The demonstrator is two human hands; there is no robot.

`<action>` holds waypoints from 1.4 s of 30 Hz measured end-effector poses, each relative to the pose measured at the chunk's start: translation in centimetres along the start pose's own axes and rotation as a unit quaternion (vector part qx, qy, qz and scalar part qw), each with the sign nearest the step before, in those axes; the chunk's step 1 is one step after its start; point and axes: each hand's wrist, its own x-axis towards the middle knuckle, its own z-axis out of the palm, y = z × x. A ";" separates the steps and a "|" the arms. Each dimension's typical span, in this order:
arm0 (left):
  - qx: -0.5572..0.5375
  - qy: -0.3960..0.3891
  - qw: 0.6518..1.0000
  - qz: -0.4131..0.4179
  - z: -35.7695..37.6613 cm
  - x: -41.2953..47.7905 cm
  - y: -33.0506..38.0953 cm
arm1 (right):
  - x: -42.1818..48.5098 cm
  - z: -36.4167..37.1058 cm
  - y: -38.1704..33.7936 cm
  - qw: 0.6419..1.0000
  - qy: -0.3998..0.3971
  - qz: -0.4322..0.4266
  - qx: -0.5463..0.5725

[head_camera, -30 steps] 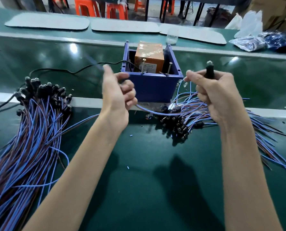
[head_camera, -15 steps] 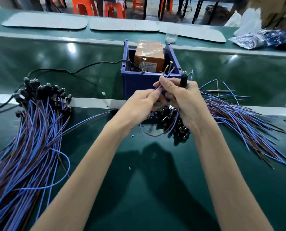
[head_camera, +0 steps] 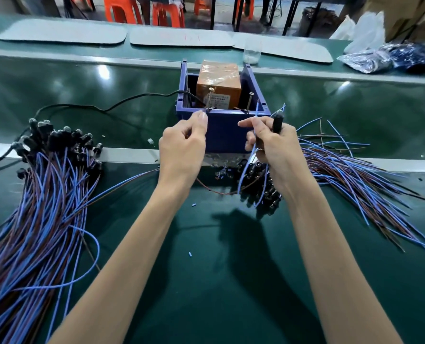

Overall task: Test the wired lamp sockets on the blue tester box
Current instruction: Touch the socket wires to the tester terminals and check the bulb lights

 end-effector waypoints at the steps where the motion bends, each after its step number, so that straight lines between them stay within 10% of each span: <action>1: 0.010 -0.011 1.000 0.007 0.0 0.0 -0.1 | 0.1 -0.1 0.1 1.000 0.000 0.003 0.006; 42: -0.080 -0.006 0.994 -0.077 -0.9 2.0 -0.3 | 1.9 -1.7 0.9 0.991 0.084 0.016 0.101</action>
